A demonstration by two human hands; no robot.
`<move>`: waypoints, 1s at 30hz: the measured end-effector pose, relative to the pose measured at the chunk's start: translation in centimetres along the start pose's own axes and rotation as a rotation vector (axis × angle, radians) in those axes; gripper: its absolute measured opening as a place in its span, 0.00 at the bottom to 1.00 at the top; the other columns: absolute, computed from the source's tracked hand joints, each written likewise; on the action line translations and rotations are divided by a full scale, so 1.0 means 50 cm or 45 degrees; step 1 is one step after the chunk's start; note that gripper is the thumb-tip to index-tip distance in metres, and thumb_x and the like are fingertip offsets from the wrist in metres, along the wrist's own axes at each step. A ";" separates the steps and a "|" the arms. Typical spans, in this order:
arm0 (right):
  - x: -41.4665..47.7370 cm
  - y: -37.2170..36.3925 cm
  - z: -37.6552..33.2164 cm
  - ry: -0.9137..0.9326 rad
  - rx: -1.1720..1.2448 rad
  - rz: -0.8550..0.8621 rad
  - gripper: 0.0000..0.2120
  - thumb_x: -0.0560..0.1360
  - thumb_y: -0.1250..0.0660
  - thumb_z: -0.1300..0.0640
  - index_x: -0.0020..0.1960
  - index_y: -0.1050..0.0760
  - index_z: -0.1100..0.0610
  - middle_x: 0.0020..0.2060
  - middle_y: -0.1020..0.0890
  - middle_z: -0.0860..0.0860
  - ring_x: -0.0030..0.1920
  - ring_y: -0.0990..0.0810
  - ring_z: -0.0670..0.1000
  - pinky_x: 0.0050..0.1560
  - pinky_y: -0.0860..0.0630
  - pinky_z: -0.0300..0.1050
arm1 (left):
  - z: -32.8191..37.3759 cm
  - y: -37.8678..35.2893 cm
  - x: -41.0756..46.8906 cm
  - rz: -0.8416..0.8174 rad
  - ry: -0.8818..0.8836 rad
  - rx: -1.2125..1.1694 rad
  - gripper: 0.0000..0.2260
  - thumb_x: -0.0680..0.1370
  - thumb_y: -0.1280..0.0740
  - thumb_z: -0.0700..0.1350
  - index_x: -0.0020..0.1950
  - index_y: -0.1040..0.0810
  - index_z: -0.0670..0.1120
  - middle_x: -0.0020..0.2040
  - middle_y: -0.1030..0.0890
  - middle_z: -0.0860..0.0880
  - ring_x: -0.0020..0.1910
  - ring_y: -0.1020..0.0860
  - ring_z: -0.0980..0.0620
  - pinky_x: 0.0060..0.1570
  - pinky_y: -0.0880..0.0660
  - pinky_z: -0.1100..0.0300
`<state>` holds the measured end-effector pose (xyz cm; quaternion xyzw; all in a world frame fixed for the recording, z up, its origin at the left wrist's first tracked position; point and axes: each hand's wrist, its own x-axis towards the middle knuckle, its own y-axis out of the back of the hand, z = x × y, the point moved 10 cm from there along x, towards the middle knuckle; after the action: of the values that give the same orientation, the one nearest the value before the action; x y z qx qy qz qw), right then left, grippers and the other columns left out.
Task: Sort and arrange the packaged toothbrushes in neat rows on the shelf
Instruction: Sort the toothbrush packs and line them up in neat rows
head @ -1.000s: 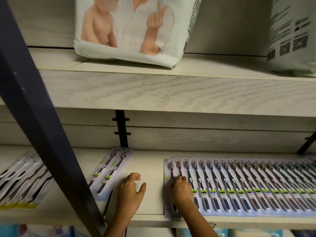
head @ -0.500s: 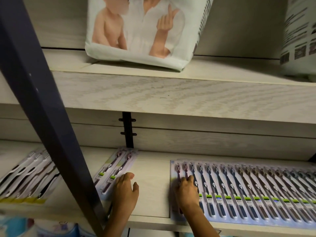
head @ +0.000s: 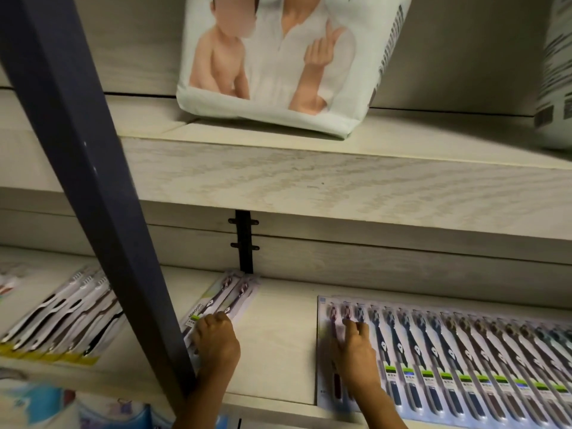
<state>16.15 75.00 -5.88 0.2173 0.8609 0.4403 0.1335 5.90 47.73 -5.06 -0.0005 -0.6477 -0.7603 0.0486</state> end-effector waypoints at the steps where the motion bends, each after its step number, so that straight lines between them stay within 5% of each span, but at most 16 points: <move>1: -0.001 0.007 -0.004 0.027 0.017 0.030 0.19 0.78 0.38 0.55 0.67 0.36 0.55 0.67 0.37 0.56 0.54 0.21 0.54 0.53 0.21 0.46 | -0.004 -0.001 0.001 -0.016 0.022 0.009 0.20 0.77 0.37 0.48 0.67 0.33 0.46 0.65 0.28 0.46 0.65 0.30 0.48 0.63 0.30 0.55; 8: -0.011 0.009 -0.058 0.165 0.250 -0.008 0.19 0.77 0.36 0.56 0.67 0.33 0.54 0.64 0.31 0.51 0.49 0.20 0.49 0.56 0.23 0.45 | 0.029 0.021 -0.008 0.085 -0.109 -0.062 0.17 0.76 0.35 0.43 0.64 0.29 0.45 0.62 0.26 0.46 0.61 0.27 0.49 0.59 0.28 0.59; 10: -0.019 -0.008 -0.075 0.113 0.427 -0.142 0.15 0.78 0.37 0.54 0.64 0.30 0.54 0.59 0.25 0.49 0.45 0.21 0.46 0.49 0.22 0.38 | 0.065 0.050 -0.023 0.185 -0.221 -0.138 0.18 0.72 0.29 0.41 0.61 0.26 0.44 0.57 0.24 0.45 0.56 0.25 0.49 0.55 0.25 0.58; 13: -0.050 -0.044 -0.112 -0.021 0.896 -0.425 0.11 0.79 0.39 0.52 0.58 0.25 0.55 0.49 0.18 0.51 0.42 0.20 0.47 0.42 0.23 0.36 | 0.120 0.057 -0.068 0.108 -0.310 -0.404 0.17 0.78 0.39 0.41 0.67 0.32 0.48 0.63 0.31 0.49 0.62 0.32 0.53 0.61 0.34 0.63; 16: -0.075 -0.073 -0.145 -0.125 1.203 -0.634 0.13 0.79 0.40 0.51 0.54 0.22 0.58 0.45 0.17 0.53 0.43 0.20 0.49 0.42 0.23 0.37 | 0.173 0.043 -0.110 0.010 -0.446 -0.617 0.18 0.76 0.39 0.36 0.65 0.30 0.48 0.61 0.32 0.48 0.62 0.32 0.50 0.61 0.34 0.63; 22: -0.063 -0.076 -0.125 -0.179 1.168 -0.517 0.08 0.77 0.35 0.56 0.42 0.24 0.59 0.32 0.23 0.52 0.34 0.24 0.47 0.38 0.27 0.39 | 0.206 0.019 -0.147 -0.311 -0.449 -1.008 0.20 0.65 0.36 0.46 0.56 0.24 0.48 0.51 0.30 0.50 0.53 0.25 0.52 0.54 0.28 0.65; 25: -0.060 -0.070 -0.110 -0.193 1.156 -0.497 0.07 0.76 0.34 0.58 0.41 0.28 0.59 0.36 0.28 0.58 0.38 0.28 0.52 0.41 0.29 0.46 | 0.201 0.013 -0.147 -0.482 -0.406 -1.236 0.16 0.67 0.32 0.40 0.50 0.26 0.56 0.51 0.27 0.50 0.46 0.25 0.56 0.46 0.26 0.68; 28: -0.057 -0.066 -0.097 -0.208 1.099 -0.474 0.06 0.76 0.34 0.58 0.41 0.26 0.57 0.32 0.22 0.51 0.32 0.24 0.46 0.35 0.27 0.38 | 0.170 0.025 -0.133 -0.396 -0.392 -1.228 0.16 0.70 0.31 0.37 0.51 0.26 0.55 0.49 0.25 0.52 0.44 0.26 0.57 0.43 0.29 0.70; 30: -0.054 -0.064 -0.090 -0.217 1.069 -0.453 0.05 0.76 0.34 0.57 0.44 0.25 0.58 0.36 0.20 0.53 0.36 0.20 0.48 0.39 0.23 0.41 | 0.138 0.033 -0.117 -0.280 -0.352 -1.137 0.13 0.72 0.32 0.36 0.52 0.25 0.52 0.50 0.24 0.52 0.46 0.27 0.57 0.43 0.31 0.70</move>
<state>15.78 68.86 -5.77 0.1368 0.9745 0.0043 0.1778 11.40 54.67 -2.69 -0.0540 -0.2544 -0.9576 -0.1239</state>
